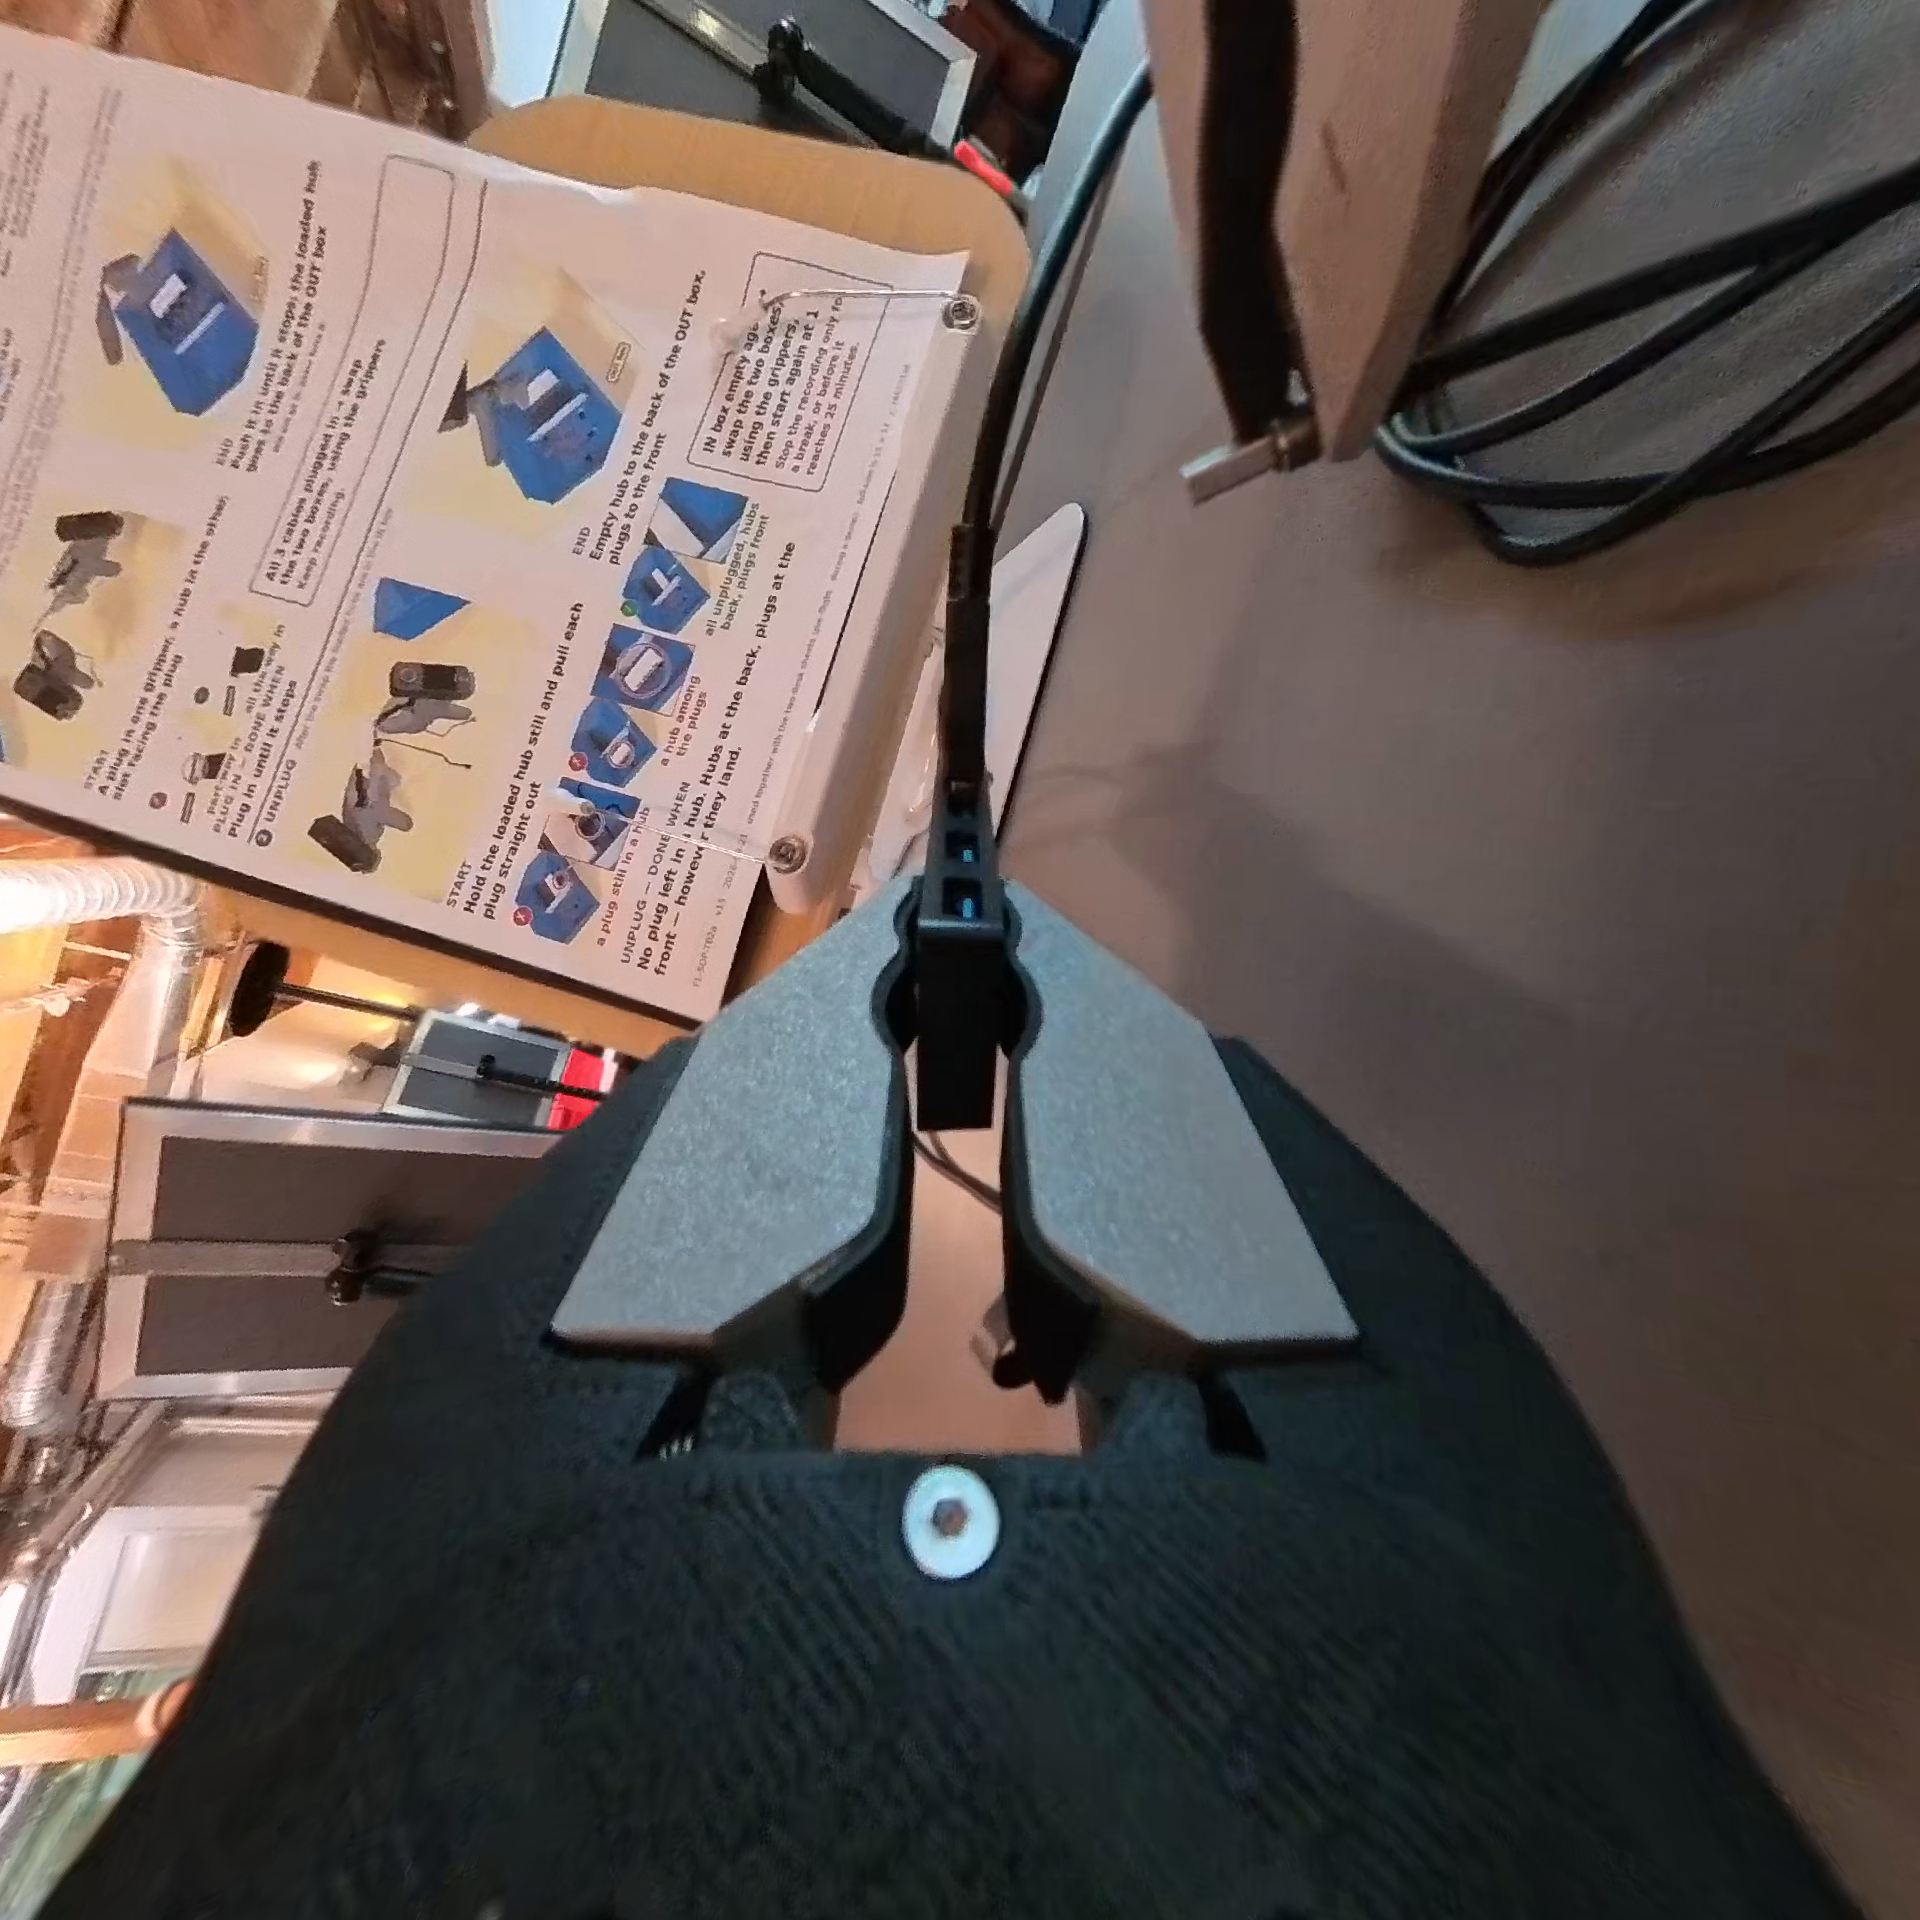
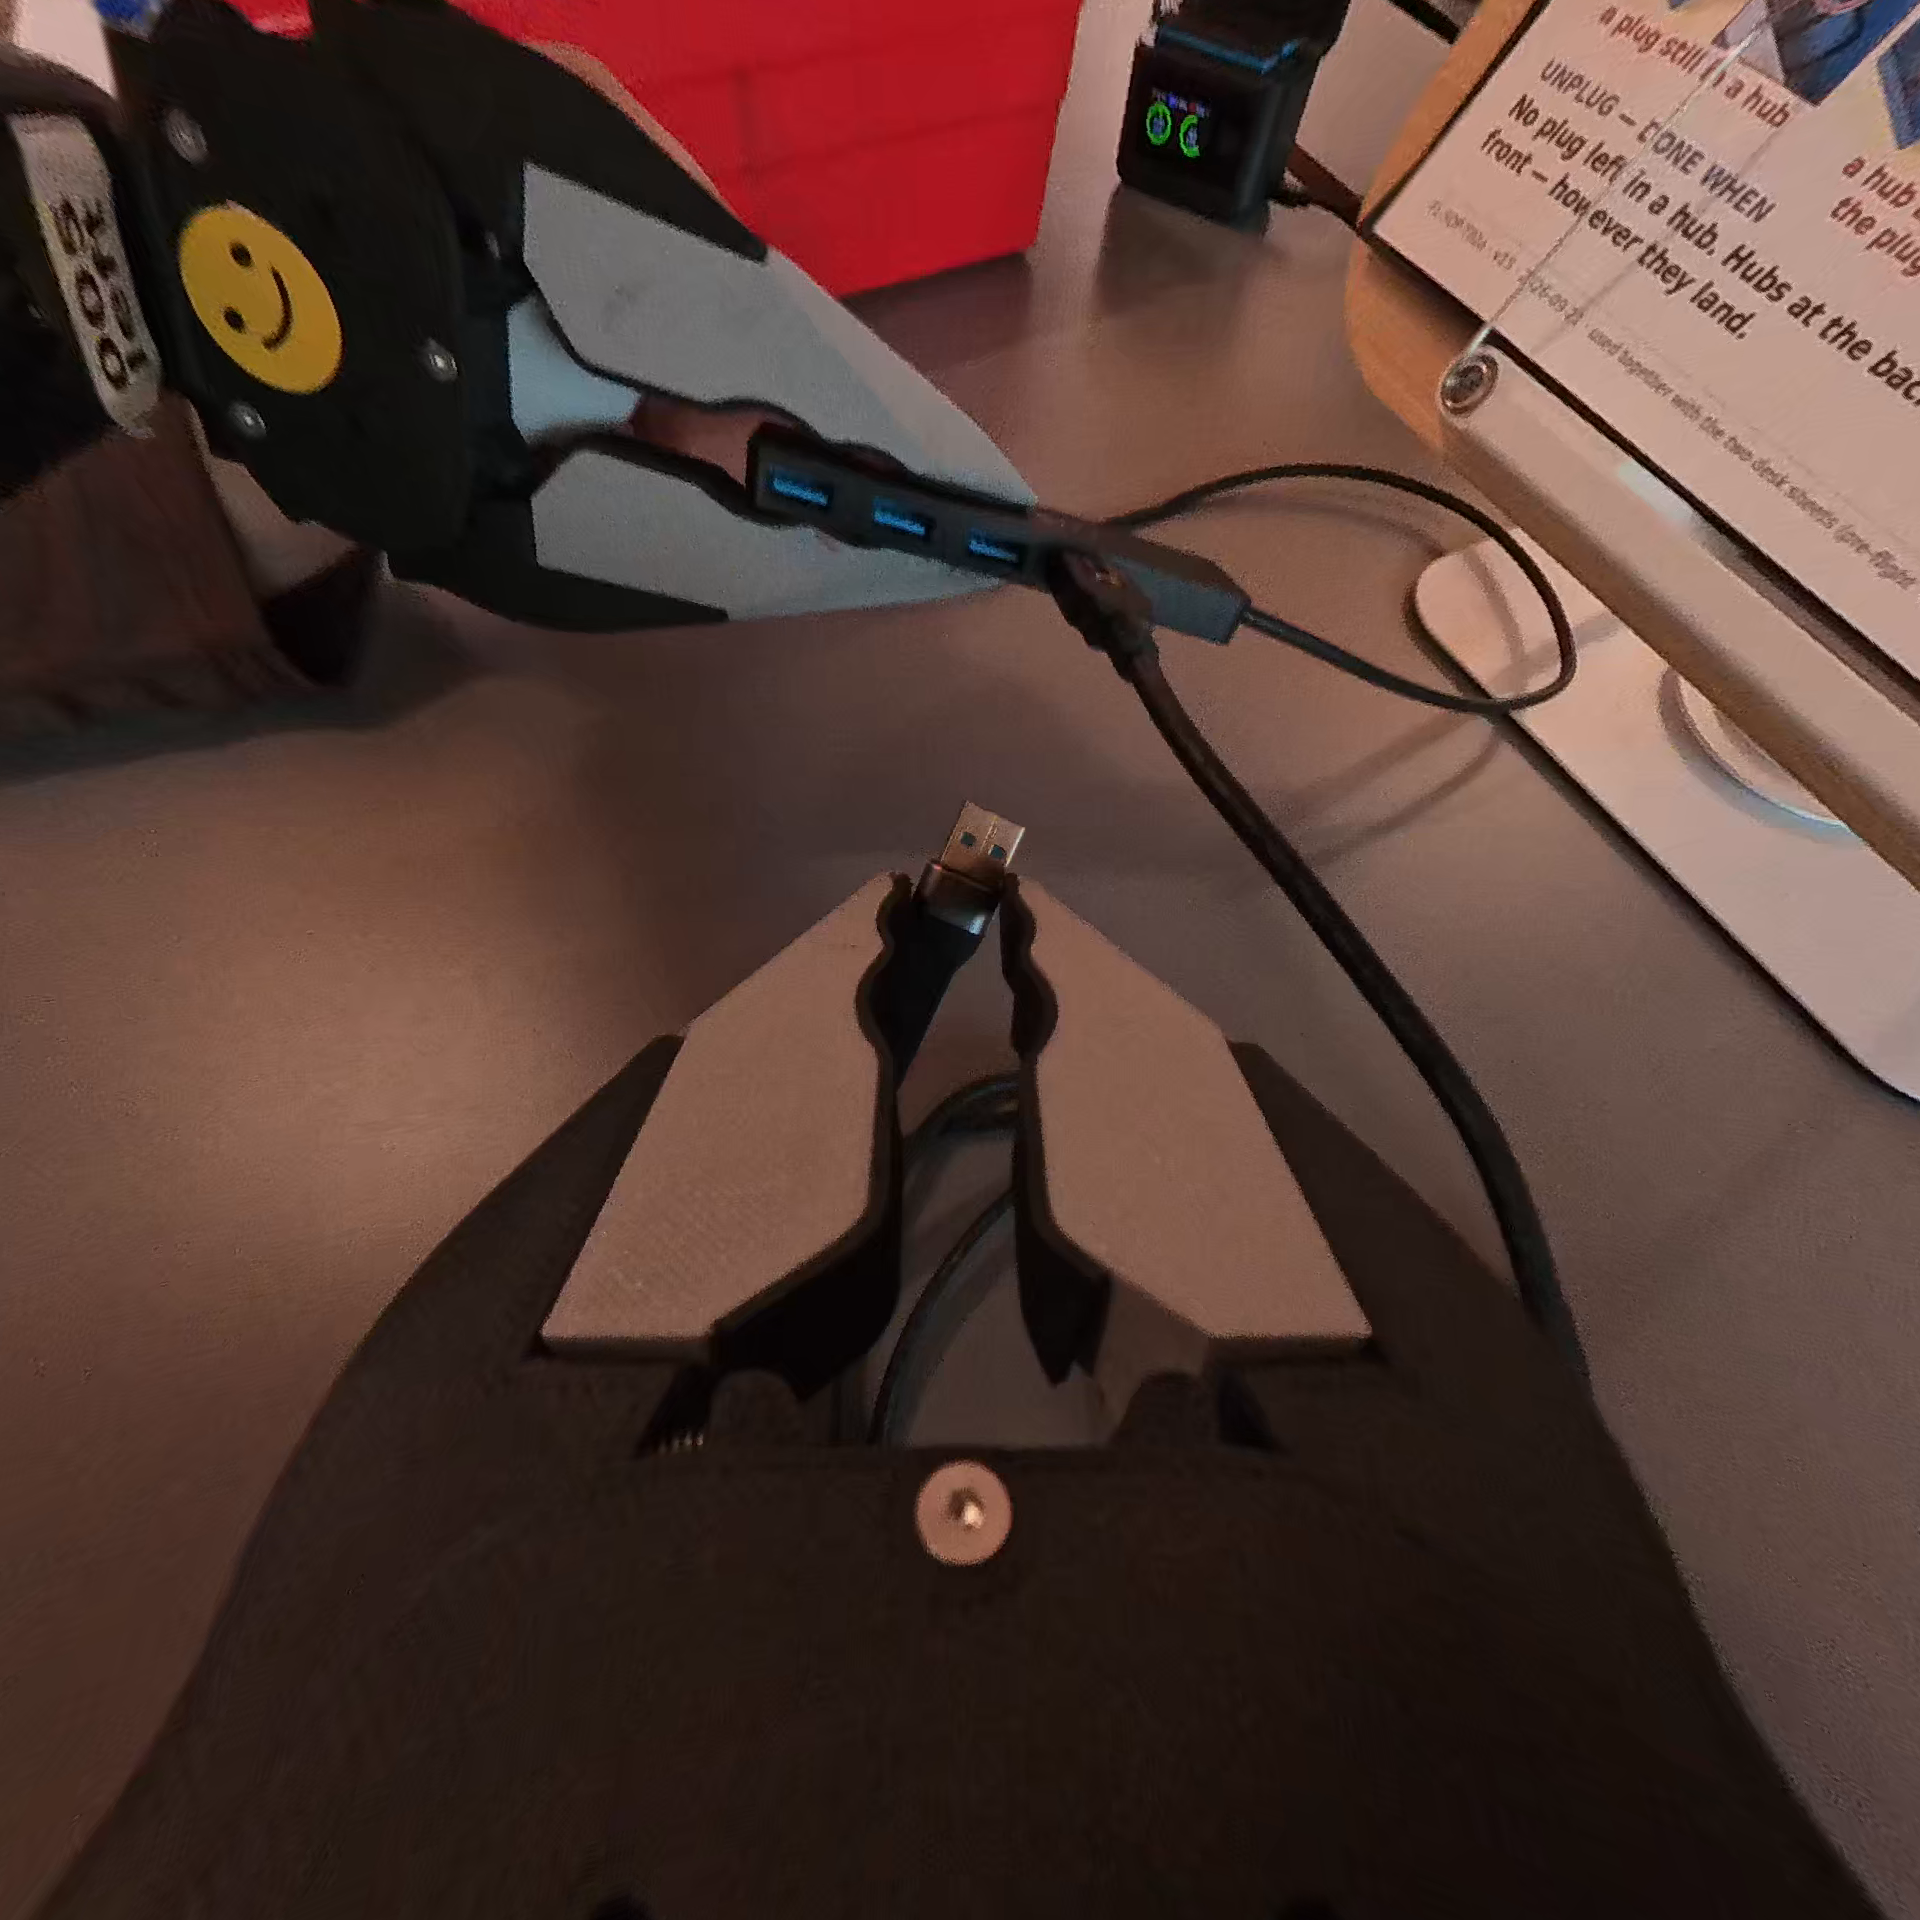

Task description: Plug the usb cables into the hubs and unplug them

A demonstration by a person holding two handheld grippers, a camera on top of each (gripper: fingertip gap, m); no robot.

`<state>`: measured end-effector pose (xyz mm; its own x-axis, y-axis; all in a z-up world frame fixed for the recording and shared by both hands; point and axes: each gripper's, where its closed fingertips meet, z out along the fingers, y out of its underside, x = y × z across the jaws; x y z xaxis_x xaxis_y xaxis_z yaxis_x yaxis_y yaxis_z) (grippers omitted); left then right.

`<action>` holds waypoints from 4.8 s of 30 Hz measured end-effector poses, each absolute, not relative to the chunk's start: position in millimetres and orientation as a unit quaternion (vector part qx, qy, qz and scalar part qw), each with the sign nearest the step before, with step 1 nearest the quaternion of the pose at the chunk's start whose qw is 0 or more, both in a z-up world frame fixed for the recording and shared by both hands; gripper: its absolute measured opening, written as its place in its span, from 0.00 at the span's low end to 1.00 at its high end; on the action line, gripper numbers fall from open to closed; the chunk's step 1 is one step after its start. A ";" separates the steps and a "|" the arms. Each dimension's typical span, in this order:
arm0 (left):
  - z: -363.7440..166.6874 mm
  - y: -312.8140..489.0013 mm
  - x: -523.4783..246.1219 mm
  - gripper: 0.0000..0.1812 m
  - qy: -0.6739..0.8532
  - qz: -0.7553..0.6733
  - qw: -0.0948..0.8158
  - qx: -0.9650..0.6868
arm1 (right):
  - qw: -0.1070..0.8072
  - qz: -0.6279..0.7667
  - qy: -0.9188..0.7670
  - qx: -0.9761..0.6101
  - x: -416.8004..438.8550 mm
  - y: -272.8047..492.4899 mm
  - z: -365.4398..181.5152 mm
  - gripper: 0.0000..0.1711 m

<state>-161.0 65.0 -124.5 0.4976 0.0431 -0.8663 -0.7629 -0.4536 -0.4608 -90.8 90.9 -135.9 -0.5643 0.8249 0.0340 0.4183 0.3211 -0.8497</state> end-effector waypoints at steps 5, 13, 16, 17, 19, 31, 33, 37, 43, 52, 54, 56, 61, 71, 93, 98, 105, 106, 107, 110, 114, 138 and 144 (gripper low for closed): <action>-129.1 73.3 -152.0 0.05 0.273 0.457 0.435 -0.726 | 0.256 0.452 -0.766 -0.377 -91.6 87.6 -128.6 0.08; -122.9 82.8 -145.1 0.04 0.292 0.515 0.414 -0.692 | 0.295 0.463 -0.760 -0.348 -85.4 88.0 -118.4 0.08; -122.2 82.9 -142.7 0.05 0.287 0.506 0.423 -0.695 | 0.300 0.463 -0.759 -0.345 -84.1 87.0 -117.3 0.08; -120.9 82.3 -142.4 0.04 0.286 0.506 0.425 -0.694 | 0.304 0.466 -0.758 -0.340 -83.3 86.4 -115.4 0.08; -119.9 81.0 -140.9 0.04 0.286 0.504 0.429 -0.693 | 0.304 0.482 -0.757 -0.319 -78.8 81.4 -109.4 0.08; -102.8 78.4 -122.0 0.05 0.291 0.502 0.461 -0.671 | 0.272 0.664 -0.688 -0.104 -19.1 62.8 -41.6 0.07; -102.0 77.5 -122.9 0.05 0.289 0.502 0.462 -0.671 | 0.281 0.656 -0.693 -0.101 -18.5 62.4 -42.0 0.07; -101.1 77.0 -122.3 0.05 0.288 0.497 0.467 -0.672 | 0.292 0.631 -0.710 -0.112 -22.2 63.9 -46.5 0.07; -104.5 78.4 -119.2 0.05 0.285 0.472 0.478 -0.684 | 0.309 0.532 -0.757 -0.222 -47.4 86.6 -73.5 0.07; -124.2 86.0 -117.0 0.05 0.330 0.503 0.417 -0.681 | 0.296 0.410 -0.803 -0.316 -70.6 84.2 -124.6 0.08; -129.6 87.5 -117.2 0.05 0.345 0.515 0.397 -0.677 | 0.293 0.392 -0.809 -0.326 -72.7 81.8 -133.2 0.08; -135.1 88.4 -117.8 0.05 0.355 0.519 0.382 -0.677 | 0.291 0.370 -0.816 -0.334 -75.9 80.9 -144.9 0.08; -142.2 82.6 -129.5 0.05 0.350 0.513 0.368 -0.692 | 0.272 0.327 -0.840 -0.338 -78.6 76.8 -175.9 0.08; -147.2 81.0 -132.5 0.05 0.343 0.497 0.371 -0.706 | 0.225 0.293 -0.851 -0.373 -75.5 77.3 -201.6 0.09; -145.8 80.1 -133.3 0.05 0.343 0.497 0.372 -0.705 | 0.216 0.298 -0.825 -0.429 -65.8 79.4 -202.1 0.05; -149.9 81.8 -131.4 0.05 0.360 0.509 0.356 -0.697 | 0.248 0.319 -0.815 -0.415 -67.6 82.4 -180.4 0.05; -156.1 86.5 -124.0 0.05 0.384 0.516 0.340 -0.686 | 0.257 0.320 -0.812 -0.414 -68.1 87.7 -173.9 0.06; -155.7 86.6 -123.1 0.05 0.384 0.515 0.343 -0.686 | 0.256 0.321 -0.812 -0.415 -67.9 88.6 -173.5 0.04; -155.6 86.5 -122.0 0.05 0.386 0.513 0.344 -0.685 | 0.255 0.322 -0.812 -0.415 -67.5 89.2 -172.7 0.06; -157.4 86.6 -117.2 0.05 0.394 0.506 0.347 -0.684 | 0.254 0.329 -0.814 -0.406 -66.2 89.4 -169.0 0.05; -155.5 87.9 -111.2 0.05 0.404 0.506 0.352 -0.676 | 0.251 0.326 -0.823 -0.391 -63.3 90.8 -167.4 0.05; -154.5 92.2 -100.7 0.05 0.429 0.538 0.339 -0.642 | 0.253 0.313 -0.843 -0.358 -55.0 90.6 -164.3 0.05; -155.6 94.2 -95.4 0.05 0.450 0.553 0.321 -0.623 | 0.259 0.288 -0.858 -0.337 -51.3 92.4 -168.1 0.05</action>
